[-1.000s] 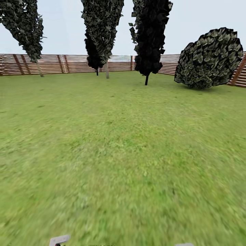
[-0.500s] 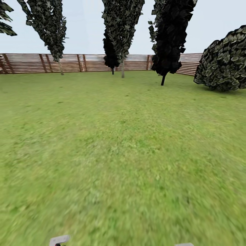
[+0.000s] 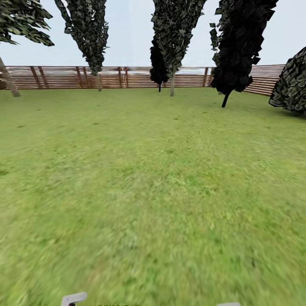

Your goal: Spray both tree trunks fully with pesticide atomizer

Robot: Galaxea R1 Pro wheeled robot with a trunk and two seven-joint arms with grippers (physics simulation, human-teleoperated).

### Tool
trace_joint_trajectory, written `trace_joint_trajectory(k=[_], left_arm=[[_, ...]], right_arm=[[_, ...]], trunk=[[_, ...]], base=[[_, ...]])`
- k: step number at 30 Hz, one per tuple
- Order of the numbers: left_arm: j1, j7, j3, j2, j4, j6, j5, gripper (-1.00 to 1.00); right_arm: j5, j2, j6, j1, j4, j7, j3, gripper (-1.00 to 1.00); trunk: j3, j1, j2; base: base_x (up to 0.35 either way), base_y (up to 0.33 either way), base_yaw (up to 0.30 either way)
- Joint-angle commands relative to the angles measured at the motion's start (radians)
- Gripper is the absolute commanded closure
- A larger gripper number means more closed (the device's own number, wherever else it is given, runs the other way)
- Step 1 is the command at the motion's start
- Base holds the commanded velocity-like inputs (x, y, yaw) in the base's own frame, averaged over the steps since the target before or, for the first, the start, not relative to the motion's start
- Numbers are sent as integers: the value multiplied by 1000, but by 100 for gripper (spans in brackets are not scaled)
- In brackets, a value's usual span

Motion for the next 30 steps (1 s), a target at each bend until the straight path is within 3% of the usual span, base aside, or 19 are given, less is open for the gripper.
trace_joint_trajectory(k=[1, 30], left_arm=[[-1, -3, 9, 0, 1, -4, -8, 100], [-1, -3, 9, 0, 1, -3, -9, 100]], right_arm=[[11, 0, -1, 0, 1, -6, -3, -100], [11, 0, -3, 0, 1, -8, -3, -100]], trunk=[[-1, 0, 0], [-17, 0, 0]], base=[[0, 0, 285], [0, 0, 283]])
